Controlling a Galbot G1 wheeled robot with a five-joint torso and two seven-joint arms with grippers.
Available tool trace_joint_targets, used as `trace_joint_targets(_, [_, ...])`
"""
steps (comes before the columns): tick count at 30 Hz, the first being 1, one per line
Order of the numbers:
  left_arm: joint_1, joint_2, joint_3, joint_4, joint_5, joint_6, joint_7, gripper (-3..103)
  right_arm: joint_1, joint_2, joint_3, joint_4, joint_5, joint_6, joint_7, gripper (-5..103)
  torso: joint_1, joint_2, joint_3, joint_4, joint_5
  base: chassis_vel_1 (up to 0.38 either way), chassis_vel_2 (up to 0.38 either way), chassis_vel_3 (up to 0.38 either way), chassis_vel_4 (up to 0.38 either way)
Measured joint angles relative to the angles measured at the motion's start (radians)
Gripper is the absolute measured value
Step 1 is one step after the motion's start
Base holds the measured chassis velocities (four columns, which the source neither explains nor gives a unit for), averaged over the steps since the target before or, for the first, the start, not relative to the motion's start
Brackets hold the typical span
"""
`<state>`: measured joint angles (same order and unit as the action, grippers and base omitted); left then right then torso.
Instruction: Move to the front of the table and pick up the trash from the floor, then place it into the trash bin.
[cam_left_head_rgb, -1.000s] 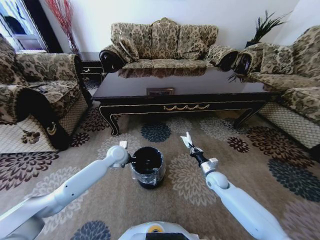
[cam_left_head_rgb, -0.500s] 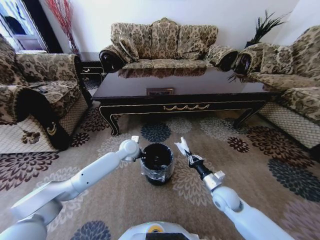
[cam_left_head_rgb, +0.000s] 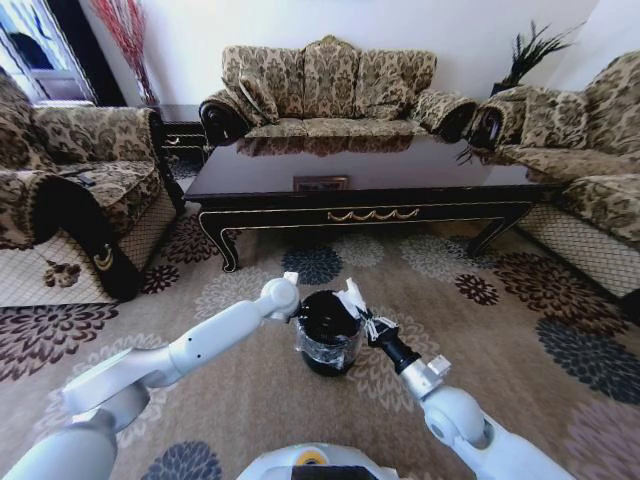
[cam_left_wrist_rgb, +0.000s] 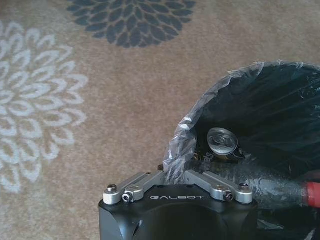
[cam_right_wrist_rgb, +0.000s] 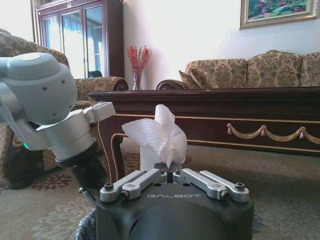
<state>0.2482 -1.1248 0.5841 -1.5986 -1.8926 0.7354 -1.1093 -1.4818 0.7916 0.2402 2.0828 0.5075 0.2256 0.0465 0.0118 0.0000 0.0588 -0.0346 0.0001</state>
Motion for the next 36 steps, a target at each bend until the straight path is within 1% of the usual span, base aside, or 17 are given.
trace_joint_targets(5, [-0.008,-0.014,0.009,0.002,-0.008,0.0,-0.008,0,-0.004,0.003,-0.001,-0.021,-0.009,0.009,-0.003,0,0.0,0.0,0.0,0.0002,-0.0001,0.0,0.0,0.0,0.0])
trace_joint_targets(14, [-0.008,-0.013,0.005,-0.02,-0.022,0.0,-0.021,0,0.005,0.008,-0.02,-0.052,-0.027,0.018,-0.001,0,0.0,0.0,0.0,0.0003,0.0,0.0,0.0,0.0,0.0])
trace_joint_targets(15, [-0.003,-0.012,0.003,-0.026,-0.024,0.0,-0.023,0,0.007,0.01,-0.02,-0.055,-0.028,0.02,0.0,5,0.0,0.0,0.0,0.0003,0.0,0.0,0.0,0.0,0.0])
trace_joint_targets(17, [0.001,-0.012,0.003,-0.03,-0.027,0.0,-0.024,0,0.009,0.01,-0.021,-0.058,-0.028,0.022,0.0,5,0.0,0.0,0.0,0.0003,-0.0002,0.0,0.0,0.0,0.0])
trace_joint_targets(18, [0.007,-0.011,0.003,-0.035,-0.028,0.0,-0.025,0,0.011,0.008,-0.022,-0.061,-0.029,0.023,0.001,16,0.0,0.0,0.0,0.0002,-0.0001,0.0,0.0,0.0,0.0])
trace_joint_targets(19, [0.009,-0.011,0.003,-0.035,-0.027,0.0,-0.026,0,0.011,0.007,-0.023,-0.061,-0.029,0.024,0.002,16,0.0,0.0,0.0,0.0002,-0.0001,0.0,0.0,0.0,0.0])
trace_joint_targets(20, [0.01,-0.011,0.001,-0.034,-0.026,0.0,-0.027,0,0.011,0.005,-0.024,-0.061,-0.029,0.024,0.002,21,0.0,0.0,0.0,0.0002,-0.0002,0.0,0.0,0.0,0.0])
trace_joint_targets(21, [0.01,-0.011,0.001,-0.034,-0.026,0.0,-0.027,0,0.011,0.005,-0.024,-0.061,-0.029,0.024,0.002,21,0.0,0.0,0.0,0.0002,-0.0002,0.0,0.0,0.0,0.0])
trace_joint_targets(24, [0.009,-0.007,-0.005,-0.034,-0.025,0.0,-0.027,0,0.011,0.004,-0.031,-0.057,-0.029,0.024,0.002,37,0.0,0.0,0.0,0.0002,-0.0002,0.0,0.0,0.0,0.0])
trace_joint_targets(26, [0.009,-0.004,-0.005,-0.034,-0.025,0.0,-0.027,0,0.012,0.004,-0.033,-0.057,-0.029,0.024,0.003,37,0.0,0.0,0.0,0.0001,-0.0001,0.0,0.0,0.0,0.0])
trace_joint_targets(30, [0.009,0.007,-0.01,-0.037,-0.024,0.0,-0.027,0,0.01,0.005,-0.037,-0.057,-0.033,0.024,0.002,59,0.0,0.0,0.0,0.0002,-0.0002,0.0,0.0,0.0,0.0])
trace_joint_targets(31, [0.009,0.007,-0.01,-0.037,-0.024,0.0,-0.027,0,0.01,0.005,-0.037,-0.057,-0.033,0.024,0.002,59,0.0,0.0,0.0,0.0002,-0.0002,0.0,0.0,0.0,0.0])
trace_joint_targets(32, [0.011,0.008,-0.012,-0.039,-0.023,0.0,-0.027,0,0.007,0.005,-0.037,-0.057,-0.035,0.024,0.002,65,0.0,0.0,0.0,0.0003,-0.0002,0.0,0.0,0.0,0.0])
trace_joint_targets(33, [0.013,0.009,-0.013,-0.041,-0.023,0.0,-0.027,0,0.005,0.006,-0.038,-0.057,-0.036,0.024,0.002,65,0.0,0.0,0.0,0.0002,-0.0001,0.0,0.0,0.0,0.0])
trace_joint_targets(35, [0.017,0.009,-0.014,-0.046,-0.023,0.0,-0.028,0,0.002,0.01,-0.041,-0.057,-0.041,0.024,0.001,76,0.0,0.0,0.0,0.0001,-0.0001,0.0,0.0,0.0,0.0])
trace_joint_targets(36, [0.017,0.009,-0.014,-0.046,-0.023,0.0,-0.028,0,0.002,0.01,-0.041,-0.057,-0.041,0.024,0.001,76,0.0,0.0,0.0,0.0001,-0.0001,0.0,0.0,0.0,0.0])
